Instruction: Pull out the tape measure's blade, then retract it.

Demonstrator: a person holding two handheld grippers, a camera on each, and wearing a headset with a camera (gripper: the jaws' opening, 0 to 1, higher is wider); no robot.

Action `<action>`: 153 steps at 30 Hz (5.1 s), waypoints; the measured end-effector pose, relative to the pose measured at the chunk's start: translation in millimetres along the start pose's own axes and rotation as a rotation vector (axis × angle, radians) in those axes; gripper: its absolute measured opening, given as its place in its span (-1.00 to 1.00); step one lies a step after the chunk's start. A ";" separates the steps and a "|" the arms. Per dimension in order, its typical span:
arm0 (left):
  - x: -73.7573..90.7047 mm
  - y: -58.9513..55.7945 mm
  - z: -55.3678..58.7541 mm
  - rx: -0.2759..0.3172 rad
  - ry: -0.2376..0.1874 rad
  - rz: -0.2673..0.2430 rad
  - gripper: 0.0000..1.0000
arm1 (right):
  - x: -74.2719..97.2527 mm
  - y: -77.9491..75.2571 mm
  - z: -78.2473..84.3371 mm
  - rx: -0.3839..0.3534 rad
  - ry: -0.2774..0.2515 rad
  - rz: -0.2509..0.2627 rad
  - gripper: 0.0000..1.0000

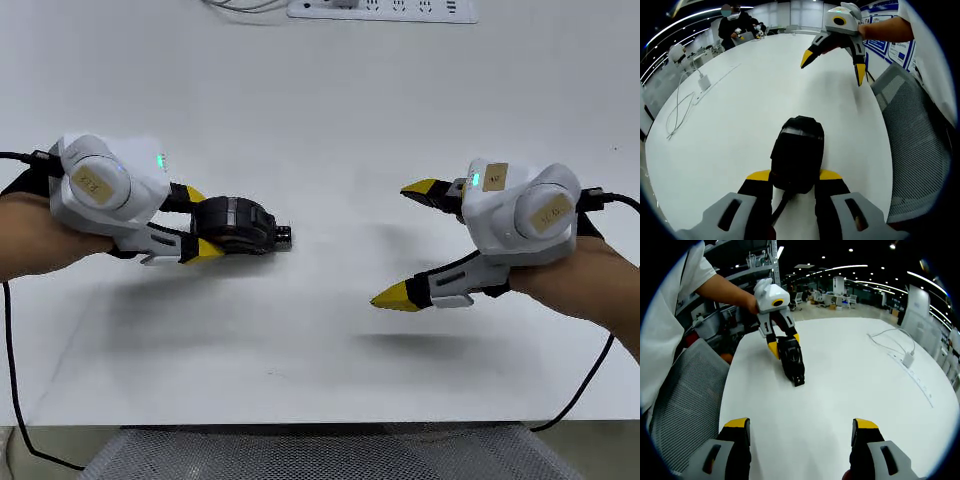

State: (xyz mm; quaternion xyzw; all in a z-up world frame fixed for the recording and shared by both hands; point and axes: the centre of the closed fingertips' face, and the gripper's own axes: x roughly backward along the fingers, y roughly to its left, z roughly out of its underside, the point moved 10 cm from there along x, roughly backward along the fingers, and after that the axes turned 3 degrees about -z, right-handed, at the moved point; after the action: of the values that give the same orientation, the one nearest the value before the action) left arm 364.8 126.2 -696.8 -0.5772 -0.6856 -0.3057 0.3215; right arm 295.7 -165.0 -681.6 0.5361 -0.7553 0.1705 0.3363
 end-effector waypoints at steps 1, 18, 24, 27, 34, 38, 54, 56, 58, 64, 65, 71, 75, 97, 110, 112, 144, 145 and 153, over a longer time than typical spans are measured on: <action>-0.1 0.0 -0.3 -0.005 0.002 0.002 -0.45 | -0.5 -0.3 0.0 0.001 0.001 -0.001 0.63; -0.9 1.2 -1.4 -0.098 -0.003 0.004 -0.48 | -13.3 -2.8 -5.6 0.010 -0.013 -0.011 0.57; -0.3 0.7 -1.6 -0.068 0.001 0.013 -0.48 | -18.9 -5.7 -8.0 0.018 -0.026 -0.018 0.49; -0.3 0.1 -1.3 -0.070 0.000 0.006 -0.48 | -23.2 -7.8 -9.9 0.030 -0.032 -0.019 0.44; -0.4 0.2 -0.8 -0.067 0.007 0.007 -0.49 | -35.6 -10.8 -14.9 0.054 -0.048 -0.033 0.28; -0.5 0.2 -0.4 -0.056 0.007 0.006 -0.49 | -41.3 -11.7 -17.6 0.063 -0.059 -0.041 0.20; -1.7 0.8 0.1 -0.041 0.012 0.007 -0.49 | -73.0 -14.2 -29.1 0.074 -0.096 -0.075 0.10; -1.8 0.7 0.4 -0.040 0.011 0.007 -0.49 | -76.5 -13.7 -29.6 0.072 -0.094 -0.082 0.10; -1.9 0.8 0.6 -0.038 0.010 0.007 -0.48 | -78.9 -13.7 -29.6 0.073 -0.092 -0.088 0.08; -2.2 0.6 0.3 -0.038 0.013 0.007 -0.48 | -89.0 -13.9 -31.0 0.079 -0.091 -0.106 0.07; -2.1 0.7 0.3 -0.039 0.014 0.007 -0.48 | -90.1 -13.9 -31.4 0.079 -0.091 -0.108 0.06; -2.0 0.7 0.0 -0.041 0.013 0.005 -0.48 | -98.0 -15.0 -34.7 0.098 -0.112 -0.120 -0.08; -1.8 0.6 -0.3 -0.041 0.014 0.006 -0.48 | -102.5 -15.2 -38.2 0.100 -0.135 -0.129 -0.20; -1.3 0.2 -0.7 -0.045 0.008 0.009 -0.48 | -116.0 -16.7 -34.5 0.169 -0.144 -0.145 -0.70; -1.5 0.4 -0.5 -0.049 0.008 0.007 -0.48 | -118.7 -16.6 -31.3 0.205 -0.139 -0.155 -0.75; -1.5 0.0 -0.6 -0.051 0.009 0.006 -0.48 | -118.9 -16.3 -31.2 0.207 -0.140 -0.156 -0.76; -1.0 -0.9 -1.5 -0.057 0.022 0.007 -0.49 | -118.1 -16.7 -31.7 0.243 -0.109 -0.165 -0.82; -1.0 -0.8 -1.5 -0.057 0.023 0.007 -0.49 | -117.3 -16.3 -31.9 0.245 -0.108 -0.165 -0.82; -0.9 -0.9 -1.7 -0.061 0.026 0.007 -0.49 | -109.5 -16.4 -28.9 0.248 -0.100 -0.159 -0.82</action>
State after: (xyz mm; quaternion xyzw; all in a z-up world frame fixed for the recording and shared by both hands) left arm 364.1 124.3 -696.6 -0.5853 -0.6695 -0.3329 0.3136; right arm 342.1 -77.0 -738.2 0.6395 -0.6993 0.2083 0.2422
